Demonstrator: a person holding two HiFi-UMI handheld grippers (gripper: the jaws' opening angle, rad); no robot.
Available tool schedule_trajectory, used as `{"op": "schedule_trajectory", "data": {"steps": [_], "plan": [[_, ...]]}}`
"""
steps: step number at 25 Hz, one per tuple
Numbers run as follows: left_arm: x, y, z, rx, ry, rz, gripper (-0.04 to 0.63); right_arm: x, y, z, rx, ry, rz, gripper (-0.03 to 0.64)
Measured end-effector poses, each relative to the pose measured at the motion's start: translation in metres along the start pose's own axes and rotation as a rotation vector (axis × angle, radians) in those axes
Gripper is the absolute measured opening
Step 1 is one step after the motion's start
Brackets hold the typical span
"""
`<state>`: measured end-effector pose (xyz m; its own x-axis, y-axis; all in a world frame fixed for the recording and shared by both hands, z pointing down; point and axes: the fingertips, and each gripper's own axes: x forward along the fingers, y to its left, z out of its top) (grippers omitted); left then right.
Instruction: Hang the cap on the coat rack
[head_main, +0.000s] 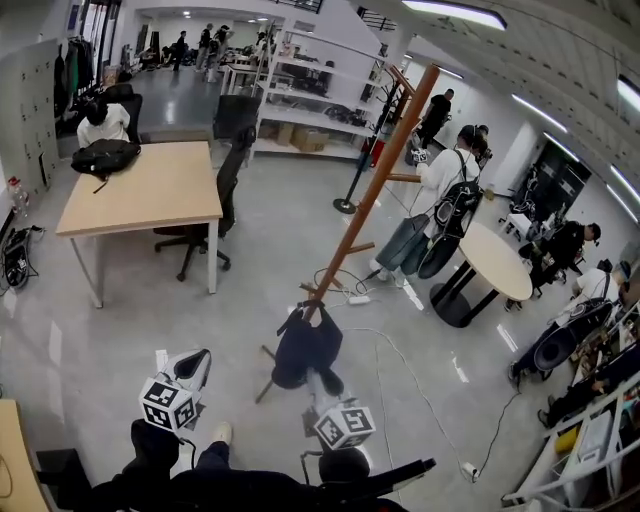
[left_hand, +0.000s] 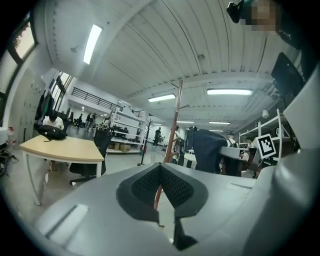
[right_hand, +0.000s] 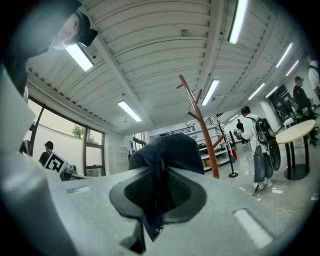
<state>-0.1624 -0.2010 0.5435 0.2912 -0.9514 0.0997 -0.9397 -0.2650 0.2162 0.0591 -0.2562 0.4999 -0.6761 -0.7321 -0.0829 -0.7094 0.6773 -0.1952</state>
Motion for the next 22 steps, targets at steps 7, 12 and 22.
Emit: {"op": "schedule_trajectory", "data": {"steps": [7,12,22], "plan": [[0.043,0.019,0.013,0.004,0.025,-0.093,0.002,0.025,-0.014,0.014,-0.017,-0.033,-0.1,0.035],[0.072,0.023,0.014,0.005,0.051,-0.168,0.002,0.029,-0.029,0.018,-0.02,-0.051,-0.185,0.035],[0.108,0.027,0.013,0.0,0.097,-0.291,0.002,0.032,-0.036,0.031,-0.042,-0.09,-0.312,0.035]]}}
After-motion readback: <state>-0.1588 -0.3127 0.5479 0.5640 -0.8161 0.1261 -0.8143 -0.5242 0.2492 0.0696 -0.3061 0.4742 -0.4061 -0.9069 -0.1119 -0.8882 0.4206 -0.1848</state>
